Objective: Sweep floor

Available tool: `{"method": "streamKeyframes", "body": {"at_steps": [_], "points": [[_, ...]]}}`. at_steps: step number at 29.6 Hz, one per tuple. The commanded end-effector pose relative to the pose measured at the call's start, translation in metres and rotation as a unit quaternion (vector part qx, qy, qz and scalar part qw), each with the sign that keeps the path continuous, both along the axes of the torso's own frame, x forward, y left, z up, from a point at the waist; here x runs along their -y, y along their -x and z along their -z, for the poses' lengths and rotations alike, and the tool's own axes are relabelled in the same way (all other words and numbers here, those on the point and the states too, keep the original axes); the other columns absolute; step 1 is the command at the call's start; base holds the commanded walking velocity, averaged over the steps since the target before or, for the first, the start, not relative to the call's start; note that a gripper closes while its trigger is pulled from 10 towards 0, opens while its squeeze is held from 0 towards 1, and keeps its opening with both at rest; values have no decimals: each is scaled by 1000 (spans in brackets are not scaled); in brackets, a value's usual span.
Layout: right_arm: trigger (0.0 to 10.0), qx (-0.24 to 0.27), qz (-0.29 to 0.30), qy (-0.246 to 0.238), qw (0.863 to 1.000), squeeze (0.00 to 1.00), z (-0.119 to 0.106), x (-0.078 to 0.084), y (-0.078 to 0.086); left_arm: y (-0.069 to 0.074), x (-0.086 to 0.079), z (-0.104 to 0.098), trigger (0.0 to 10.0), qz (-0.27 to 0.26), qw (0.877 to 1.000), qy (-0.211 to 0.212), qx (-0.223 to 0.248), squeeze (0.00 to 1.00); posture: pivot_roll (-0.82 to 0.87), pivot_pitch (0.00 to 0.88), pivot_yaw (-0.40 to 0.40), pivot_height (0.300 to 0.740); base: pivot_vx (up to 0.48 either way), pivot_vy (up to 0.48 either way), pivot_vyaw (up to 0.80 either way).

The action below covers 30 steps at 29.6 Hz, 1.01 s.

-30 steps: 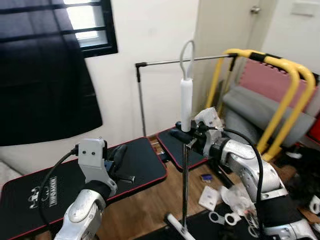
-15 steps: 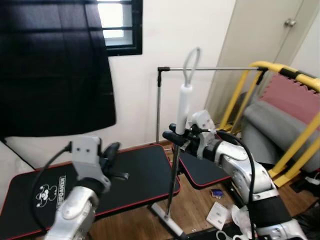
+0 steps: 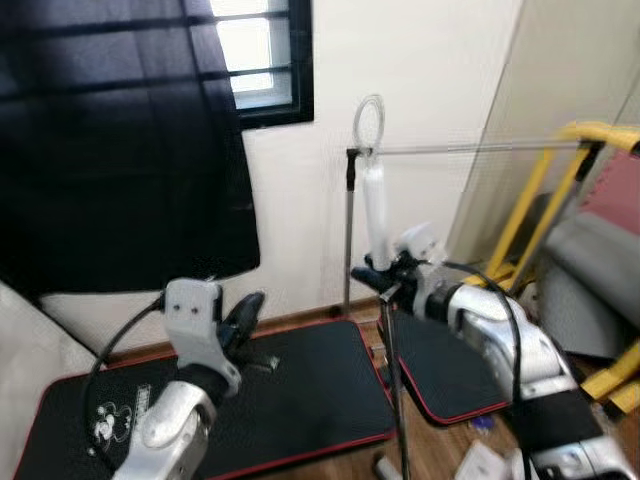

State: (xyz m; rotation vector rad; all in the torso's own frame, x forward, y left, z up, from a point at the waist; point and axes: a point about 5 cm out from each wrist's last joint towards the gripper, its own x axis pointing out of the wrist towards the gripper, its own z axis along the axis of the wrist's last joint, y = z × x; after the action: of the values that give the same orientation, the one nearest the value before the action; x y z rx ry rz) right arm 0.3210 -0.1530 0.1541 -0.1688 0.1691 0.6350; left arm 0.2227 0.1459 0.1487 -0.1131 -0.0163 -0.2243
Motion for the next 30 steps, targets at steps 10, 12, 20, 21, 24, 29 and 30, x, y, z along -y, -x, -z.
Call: {"method": "streamKeyframes", "body": {"at_steps": [10, 12, 20, 21, 24, 29, 30], "points": [[10000, 29, 94, 22, 995, 0, -7, 24, -15, 6, 5, 0, 10000, 13, 1000, -1, -5, 0, -55, 0, -72, 740, 0, 0, 0], [10000, 35, 99, 11, 994, 0, -7, 21, -21, 10, 8, -1, 10000, 22, 1000, 4, -6, 0, -42, 14, -71, 740, 0, 0, 0], [10000, 56, 103, 11, 993, 0, -5, 13, -34, 26, 17, -7, 10000, 48, 999, 21, -6, 0, -14, 75, -75, 740, 0, 0, 0], [10000, 62, 112, 15, 992, 0, -5, 14, -38, 29, 19, -8, 10000, 51, 998, 25, -9, 0, -6, 93, -76, 740, 0, 0, 0], [10000, 77, 130, 24, 988, 0, -9, 17, -45, 36, 21, -10, 10000, 57, 998, 29, -14, 0, 5, 116, -79, 740, 0, 0, 0], [10000, 100, 155, 23, 983, 0, -16, 22, -54, 47, 31, -15, 10000, 96, 995, 34, -17, 0, 21, 154, -79, 740, 0, 0, 0], [10000, 103, 160, 24, 981, 0, -17, 23, -56, 50, 34, -17, 10000, 112, 993, 34, -17, 0, 26, 171, -77, 740, 0, 0, 0]]}}
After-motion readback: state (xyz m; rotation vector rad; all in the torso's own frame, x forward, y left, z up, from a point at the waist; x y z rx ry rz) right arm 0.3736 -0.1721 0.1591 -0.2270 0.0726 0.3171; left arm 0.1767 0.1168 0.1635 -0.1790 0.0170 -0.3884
